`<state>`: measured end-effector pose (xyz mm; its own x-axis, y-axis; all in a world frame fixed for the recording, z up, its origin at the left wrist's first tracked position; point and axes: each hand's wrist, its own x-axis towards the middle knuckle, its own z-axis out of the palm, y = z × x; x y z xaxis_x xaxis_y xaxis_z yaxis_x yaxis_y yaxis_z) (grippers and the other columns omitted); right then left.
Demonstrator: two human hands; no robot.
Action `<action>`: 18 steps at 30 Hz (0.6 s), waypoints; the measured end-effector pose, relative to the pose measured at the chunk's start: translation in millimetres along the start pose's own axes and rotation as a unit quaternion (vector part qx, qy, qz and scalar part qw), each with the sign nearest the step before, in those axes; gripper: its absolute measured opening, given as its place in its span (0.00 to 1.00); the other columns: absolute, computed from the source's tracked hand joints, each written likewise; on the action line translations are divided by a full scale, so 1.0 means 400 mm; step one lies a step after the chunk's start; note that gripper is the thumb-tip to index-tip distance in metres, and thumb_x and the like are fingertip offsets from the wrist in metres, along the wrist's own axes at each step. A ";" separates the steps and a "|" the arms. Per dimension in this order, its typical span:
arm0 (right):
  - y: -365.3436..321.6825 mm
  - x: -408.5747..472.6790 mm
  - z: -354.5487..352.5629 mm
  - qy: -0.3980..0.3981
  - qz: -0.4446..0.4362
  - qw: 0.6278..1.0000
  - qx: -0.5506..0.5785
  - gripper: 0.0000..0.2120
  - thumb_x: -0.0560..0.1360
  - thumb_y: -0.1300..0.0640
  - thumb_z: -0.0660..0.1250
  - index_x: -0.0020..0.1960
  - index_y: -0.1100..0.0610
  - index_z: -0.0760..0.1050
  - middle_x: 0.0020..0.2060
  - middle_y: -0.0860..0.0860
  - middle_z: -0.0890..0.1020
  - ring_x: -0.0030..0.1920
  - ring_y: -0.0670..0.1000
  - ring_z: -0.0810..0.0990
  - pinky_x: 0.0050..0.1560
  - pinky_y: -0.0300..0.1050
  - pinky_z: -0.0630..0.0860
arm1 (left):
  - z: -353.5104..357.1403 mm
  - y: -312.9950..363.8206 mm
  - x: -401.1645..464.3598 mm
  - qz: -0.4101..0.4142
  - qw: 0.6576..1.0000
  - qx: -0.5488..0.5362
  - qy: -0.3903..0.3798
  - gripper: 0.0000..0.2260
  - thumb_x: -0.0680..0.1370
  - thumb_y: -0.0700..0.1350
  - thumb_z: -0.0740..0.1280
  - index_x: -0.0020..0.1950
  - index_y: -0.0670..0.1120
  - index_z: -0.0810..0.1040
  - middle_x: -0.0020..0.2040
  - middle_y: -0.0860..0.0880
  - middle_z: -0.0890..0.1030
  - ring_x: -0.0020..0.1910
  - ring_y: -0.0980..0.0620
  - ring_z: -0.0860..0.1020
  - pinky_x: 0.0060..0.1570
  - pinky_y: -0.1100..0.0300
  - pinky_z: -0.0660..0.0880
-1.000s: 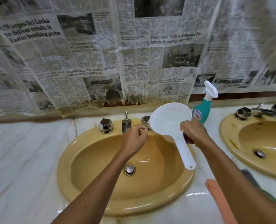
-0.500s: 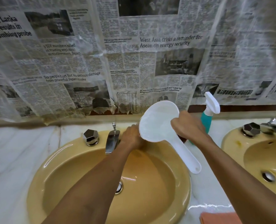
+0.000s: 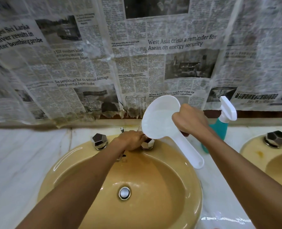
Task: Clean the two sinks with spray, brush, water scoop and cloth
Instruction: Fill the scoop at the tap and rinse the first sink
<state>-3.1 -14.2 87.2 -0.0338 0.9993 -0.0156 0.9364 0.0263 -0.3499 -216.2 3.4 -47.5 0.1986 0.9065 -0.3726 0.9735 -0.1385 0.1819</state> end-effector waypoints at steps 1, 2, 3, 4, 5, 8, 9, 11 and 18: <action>-0.003 0.004 0.006 0.002 -0.004 1.000 -0.002 0.03 0.70 0.59 0.58 0.41 0.58 0.68 0.33 0.55 0.74 0.39 0.60 0.75 0.38 0.47 0.68 | 0.007 -0.005 -0.013 -0.010 1.000 0.006 -0.006 0.25 0.84 0.62 0.44 0.73 0.52 0.67 0.62 0.43 0.79 0.57 0.42 0.76 0.58 0.45 0.74; -0.007 0.006 0.013 0.002 -0.012 1.000 -0.003 0.04 0.69 0.58 0.58 0.41 0.58 0.70 0.33 0.55 0.75 0.40 0.61 0.76 0.38 0.47 0.69 | 0.011 -0.006 -0.032 -0.016 1.000 0.013 -0.007 0.25 0.84 0.61 0.45 0.73 0.51 0.67 0.60 0.42 0.79 0.57 0.41 0.76 0.59 0.45 0.73; -0.011 0.005 0.019 0.002 -0.021 1.000 -0.006 0.04 0.69 0.58 0.58 0.39 0.58 0.70 0.33 0.55 0.75 0.40 0.61 0.75 0.38 0.47 0.69 | 0.017 -0.005 -0.052 -0.017 1.000 0.019 0.003 0.23 0.84 0.58 0.47 0.71 0.50 0.69 0.58 0.42 0.79 0.58 0.42 0.75 0.60 0.46 0.72; -0.017 0.004 0.024 0.001 -0.027 1.000 -0.008 0.04 0.68 0.58 0.58 0.37 0.57 0.70 0.32 0.55 0.75 0.39 0.61 0.75 0.38 0.47 0.69 | 0.024 -0.004 -0.073 -0.015 0.999 0.027 0.023 0.19 0.85 0.55 0.51 0.69 0.49 0.72 0.58 0.43 0.78 0.60 0.43 0.74 0.62 0.47 0.70; -0.023 0.002 0.027 0.002 -0.032 0.999 -0.010 0.03 0.68 0.58 0.58 0.37 0.56 0.70 0.32 0.54 0.74 0.38 0.60 0.75 0.38 0.47 0.70 | 0.031 0.000 -0.098 -0.017 0.998 0.027 0.052 0.16 0.83 0.50 0.55 0.67 0.47 0.73 0.60 0.44 0.77 0.63 0.44 0.73 0.65 0.47 0.67; -0.045 -0.005 0.032 -0.001 -0.036 0.999 -0.004 0.04 0.68 0.58 0.58 0.38 0.56 0.72 0.32 0.54 0.76 0.34 0.57 0.73 0.36 0.46 0.69 | 0.076 -0.014 -0.140 -0.067 0.986 -0.032 0.150 0.15 0.79 0.43 0.60 0.65 0.43 0.71 0.63 0.44 0.74 0.64 0.44 0.72 0.63 0.49 0.70; -0.053 -0.008 0.031 -0.005 -0.038 0.999 -0.005 0.04 0.69 0.58 0.59 0.36 0.56 0.71 0.32 0.53 0.75 0.32 0.56 0.71 0.35 0.45 0.67 | 0.089 -0.022 -0.141 -0.095 0.980 -0.062 0.166 0.15 0.79 0.45 0.59 0.65 0.43 0.70 0.62 0.44 0.74 0.63 0.44 0.72 0.60 0.49 0.73; -0.075 -0.014 0.030 -0.011 -0.043 0.999 -0.010 0.06 0.70 0.59 0.60 0.34 0.56 0.67 0.31 0.53 0.73 0.33 0.55 0.71 0.34 0.44 0.65 | 0.102 -0.036 -0.128 -0.147 0.973 -0.091 0.151 0.19 0.80 0.50 0.58 0.69 0.43 0.67 0.64 0.44 0.71 0.62 0.43 0.72 0.57 0.47 0.75; -0.159 -0.027 0.049 -0.009 -0.071 0.997 -0.009 0.05 0.67 0.61 0.60 0.32 0.58 0.68 0.27 0.55 0.73 0.33 0.56 0.72 0.33 0.43 0.64 | 0.049 -0.066 -0.062 -0.186 0.968 -0.151 0.072 0.21 0.79 0.57 0.59 0.71 0.52 0.69 0.62 0.42 0.77 0.57 0.40 0.77 0.58 0.44 0.76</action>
<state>-69.0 -27.1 91.1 -0.1731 0.9847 0.0171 0.9279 0.1689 -0.3323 -244.5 -23.3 -60.7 -0.1979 0.9208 -0.3362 0.8928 0.3109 0.3260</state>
